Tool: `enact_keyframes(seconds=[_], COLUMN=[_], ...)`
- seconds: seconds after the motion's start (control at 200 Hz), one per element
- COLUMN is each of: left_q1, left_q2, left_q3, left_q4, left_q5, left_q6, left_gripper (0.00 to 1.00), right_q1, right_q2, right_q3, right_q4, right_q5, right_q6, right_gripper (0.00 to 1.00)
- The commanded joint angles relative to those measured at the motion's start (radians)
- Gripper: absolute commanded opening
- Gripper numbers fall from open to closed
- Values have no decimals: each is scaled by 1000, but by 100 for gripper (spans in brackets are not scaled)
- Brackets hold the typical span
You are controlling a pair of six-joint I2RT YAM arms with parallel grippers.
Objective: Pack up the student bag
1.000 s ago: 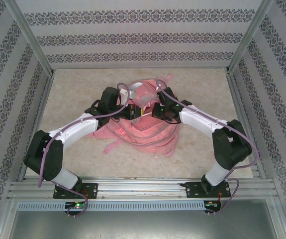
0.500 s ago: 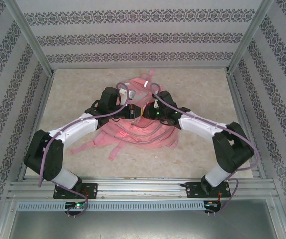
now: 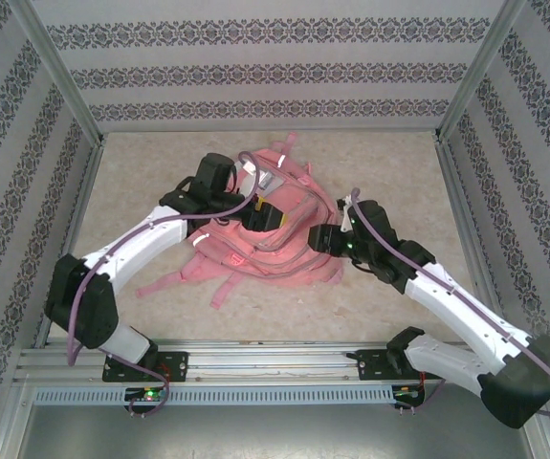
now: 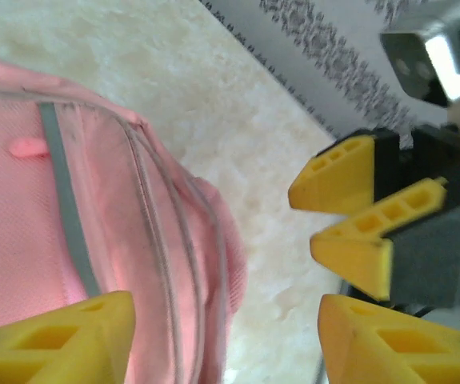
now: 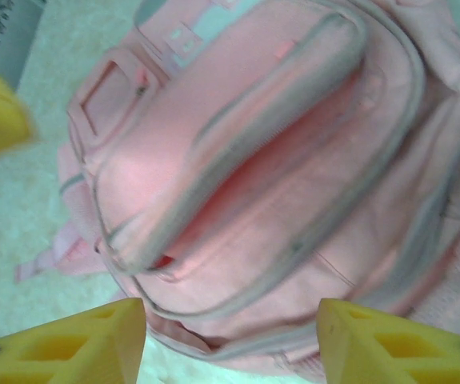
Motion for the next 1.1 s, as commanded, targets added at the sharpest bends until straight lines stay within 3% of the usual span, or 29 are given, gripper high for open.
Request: enact_keyframes(seconds=[0.0, 0.065, 0.24, 0.35, 0.495, 0.66, 0.734, 0.884, 0.979, 1.094], left_q1=[-8, -8, -9, -8, -1, 0, -2, -10, -30, -53], left_q2=[-47, -39, 15, 38, 94, 207, 223, 204, 154, 76], left_q3=[37, 19, -1, -53, -71, -37, -30, 39, 53, -22], left_q4=[-357, -393, -447, -420, -243, -268, -266, -367, -363, -214], left_q5=[-173, -280, -421, -437, -451, -430, -388, -185, -65, 20], left_q6=[397, 521, 877, 1055, 1009, 1061, 1057, 1040, 942, 779], left_gripper=[61, 59, 65, 66, 62, 58, 45, 0, 0, 0], right_q1=[15, 19, 36, 56, 60, 60, 60, 63, 93, 179], right_q2=[-9, 12, 80, 82, 66, 64, 51, 47, 51, 39], right_q3=[-35, -41, -23, -23, -62, -57, -63, -68, -66, -67], right_q4=[-59, -61, -61, -71, -47, -61, -60, -39, -15, 18], right_q5=[41, 60, 27, 42, 43, 30, 35, -32, -72, -19], right_q6=[-2, 15, 23, 17, 36, 32, 32, 47, 86, 113], right_gripper=[60, 60, 61, 61, 62, 61, 61, 51, 50, 50])
